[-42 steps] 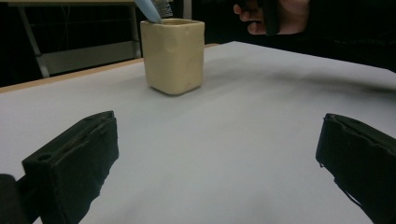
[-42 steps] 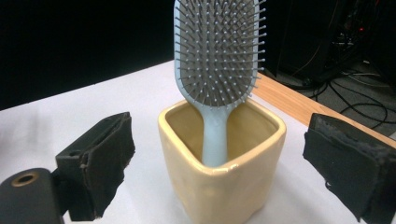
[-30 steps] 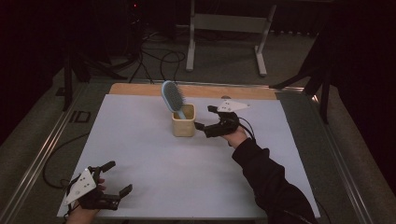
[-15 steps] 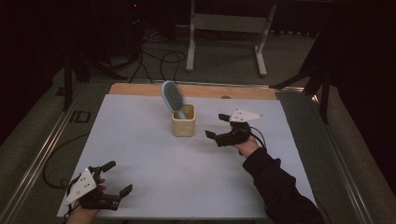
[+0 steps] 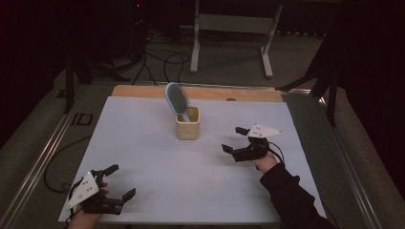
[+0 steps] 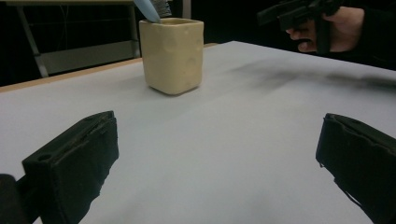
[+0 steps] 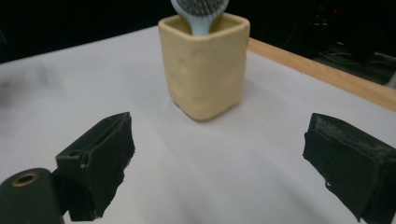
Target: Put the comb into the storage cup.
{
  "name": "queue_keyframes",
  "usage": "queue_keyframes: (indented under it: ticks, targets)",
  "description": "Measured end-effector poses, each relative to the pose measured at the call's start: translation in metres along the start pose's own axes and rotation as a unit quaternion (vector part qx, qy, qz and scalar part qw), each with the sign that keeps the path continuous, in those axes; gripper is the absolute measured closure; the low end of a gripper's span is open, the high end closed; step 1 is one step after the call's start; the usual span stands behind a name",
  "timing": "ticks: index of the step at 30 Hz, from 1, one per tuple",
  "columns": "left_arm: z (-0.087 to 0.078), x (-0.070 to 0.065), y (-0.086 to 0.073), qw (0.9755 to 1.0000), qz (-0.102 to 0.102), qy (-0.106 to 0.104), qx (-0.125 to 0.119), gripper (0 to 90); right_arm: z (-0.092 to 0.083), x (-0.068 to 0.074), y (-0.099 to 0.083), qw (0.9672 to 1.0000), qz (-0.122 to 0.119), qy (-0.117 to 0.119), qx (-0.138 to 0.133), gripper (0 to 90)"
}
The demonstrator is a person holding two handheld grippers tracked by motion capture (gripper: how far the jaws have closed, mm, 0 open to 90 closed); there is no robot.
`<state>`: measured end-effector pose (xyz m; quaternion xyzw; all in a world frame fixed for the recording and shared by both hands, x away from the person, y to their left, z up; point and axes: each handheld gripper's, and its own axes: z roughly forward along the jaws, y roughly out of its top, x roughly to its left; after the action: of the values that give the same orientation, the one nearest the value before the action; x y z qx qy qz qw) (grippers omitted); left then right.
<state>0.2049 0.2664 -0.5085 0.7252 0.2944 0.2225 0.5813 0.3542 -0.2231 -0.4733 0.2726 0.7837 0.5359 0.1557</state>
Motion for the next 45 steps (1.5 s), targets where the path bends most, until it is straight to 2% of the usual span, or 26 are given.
queue_keyframes:
  ticks: [9, 18, 22, 24, 26, 34, 39, 40, 45]
  targets:
    - [0.000, 0.000, 0.000, 1.0000, 0.000, 0.000, 0.001, 0.0, -0.023, 0.008, -0.025, 0.9998, 0.005, -0.016, 0.008, 8.1]
    - [0.000, 0.000, 0.000, 1.0000, 0.000, 0.000, 0.000, 0.0, -0.041, 0.015, -0.043, 0.9995, 0.015, -0.025, 0.015, 8.1]
    - [0.000, 0.000, 0.000, 1.0000, 0.000, 0.000, 0.001, 0.0, -0.049, 0.019, -0.051, 0.9991, 0.013, -0.036, 0.021, 8.1]
    - [0.000, 0.000, 0.000, 1.0000, 0.001, 0.002, 0.001, 0.0, -0.052, 0.021, -0.054, 0.9988, 0.007, -0.041, 0.024, 8.0]
    - [0.000, 0.000, 0.000, 1.0000, 0.004, 0.002, 0.002, 0.0, -0.056, 0.022, -0.056, 0.9987, 0.015, -0.045, 0.020, 8.1]
    - [0.000, 0.000, 0.000, 1.0000, 0.000, 0.003, 0.000, 0.0, -0.069, 0.031, -0.066, 0.9975, 0.014, -0.063, 0.028, 8.1]
    - [0.000, 0.000, 0.000, 1.0000, 0.000, 0.002, 0.000, 0.0, -0.079, 0.035, -0.068, 0.9956, 0.001, -0.087, 0.033, 8.1]
    - [0.000, 0.000, 0.000, 1.0000, 0.000, 0.003, 0.000, 0.0, -0.084, 0.037, -0.070, 0.9944, -0.003, -0.100, 0.036, 8.1]
    - [0.000, 0.000, 0.000, 1.0000, 0.002, 0.002, 0.002, 0.0, -0.089, 0.040, -0.074, 0.9937, 0.003, -0.106, 0.039, 8.1]
